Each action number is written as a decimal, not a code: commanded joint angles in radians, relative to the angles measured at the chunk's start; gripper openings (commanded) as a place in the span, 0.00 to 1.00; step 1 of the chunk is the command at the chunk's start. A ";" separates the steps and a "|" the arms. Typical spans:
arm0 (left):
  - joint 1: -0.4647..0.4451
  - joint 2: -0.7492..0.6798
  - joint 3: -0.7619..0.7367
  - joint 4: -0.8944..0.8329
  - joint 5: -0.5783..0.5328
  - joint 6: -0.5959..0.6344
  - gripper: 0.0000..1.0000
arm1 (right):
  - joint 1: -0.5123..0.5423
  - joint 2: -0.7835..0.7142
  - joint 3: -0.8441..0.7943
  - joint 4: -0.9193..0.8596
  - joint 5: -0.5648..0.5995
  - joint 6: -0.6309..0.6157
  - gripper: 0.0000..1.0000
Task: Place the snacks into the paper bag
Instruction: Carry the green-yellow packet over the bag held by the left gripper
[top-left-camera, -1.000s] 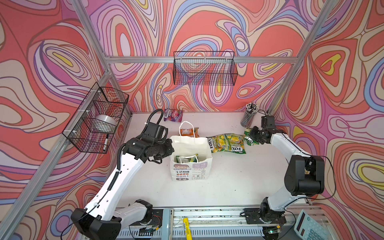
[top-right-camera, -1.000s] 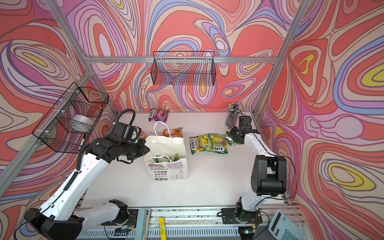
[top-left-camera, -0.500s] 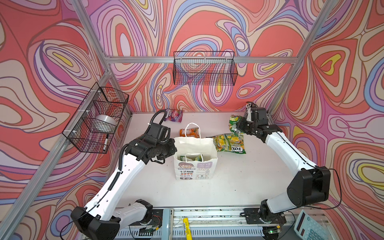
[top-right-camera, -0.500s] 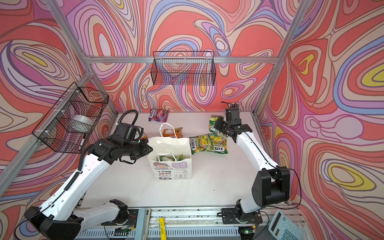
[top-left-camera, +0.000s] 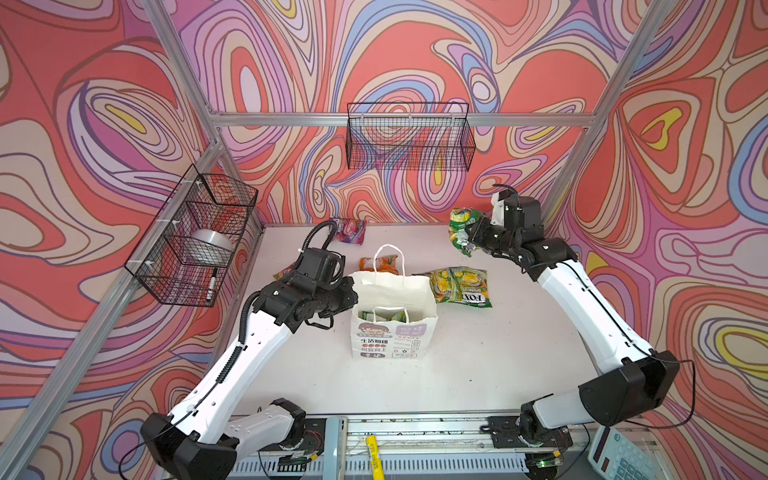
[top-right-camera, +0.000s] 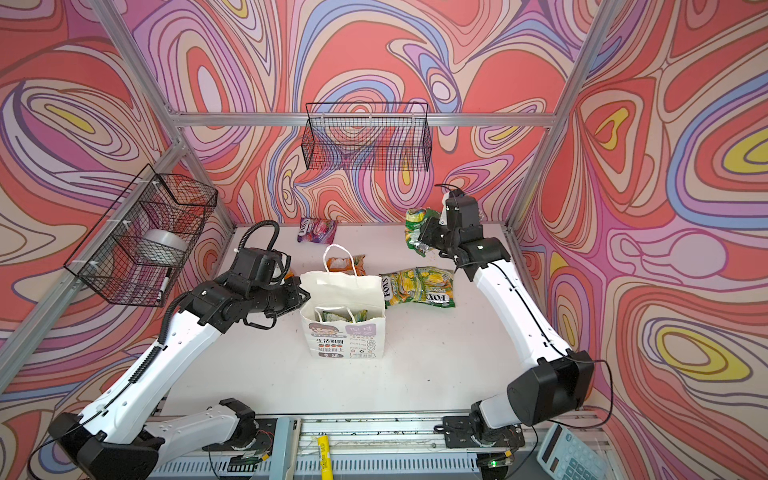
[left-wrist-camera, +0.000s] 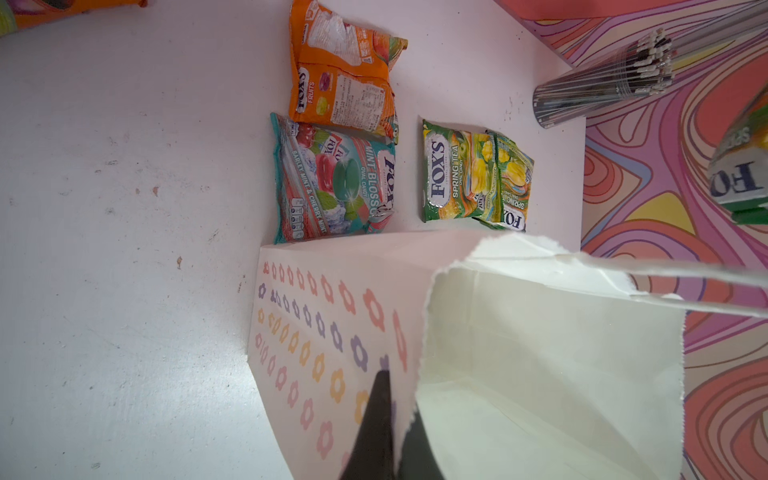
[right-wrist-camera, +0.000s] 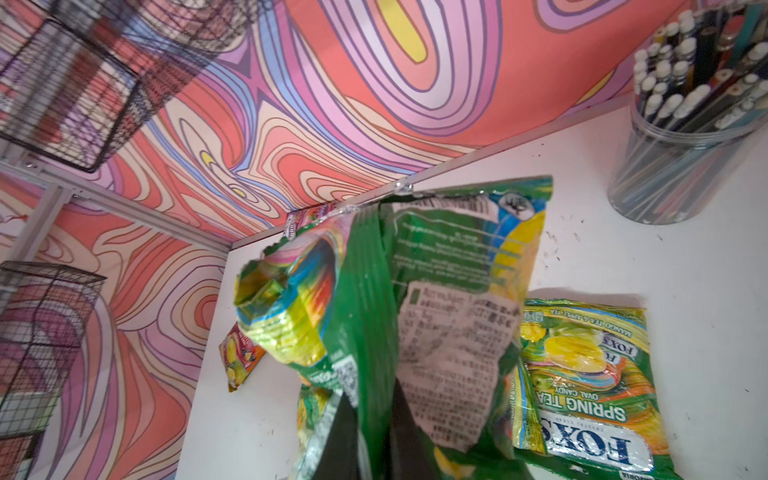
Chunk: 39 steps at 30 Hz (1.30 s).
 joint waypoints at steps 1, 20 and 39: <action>-0.008 0.018 0.005 0.034 0.003 0.016 0.00 | 0.020 -0.069 0.037 0.016 -0.055 -0.030 0.00; -0.066 0.106 0.016 0.098 0.023 -0.012 0.00 | 0.285 -0.129 0.112 0.047 -0.251 -0.082 0.00; -0.066 0.118 0.079 0.027 0.029 0.072 0.00 | 0.527 -0.110 -0.207 0.192 -0.117 -0.003 0.00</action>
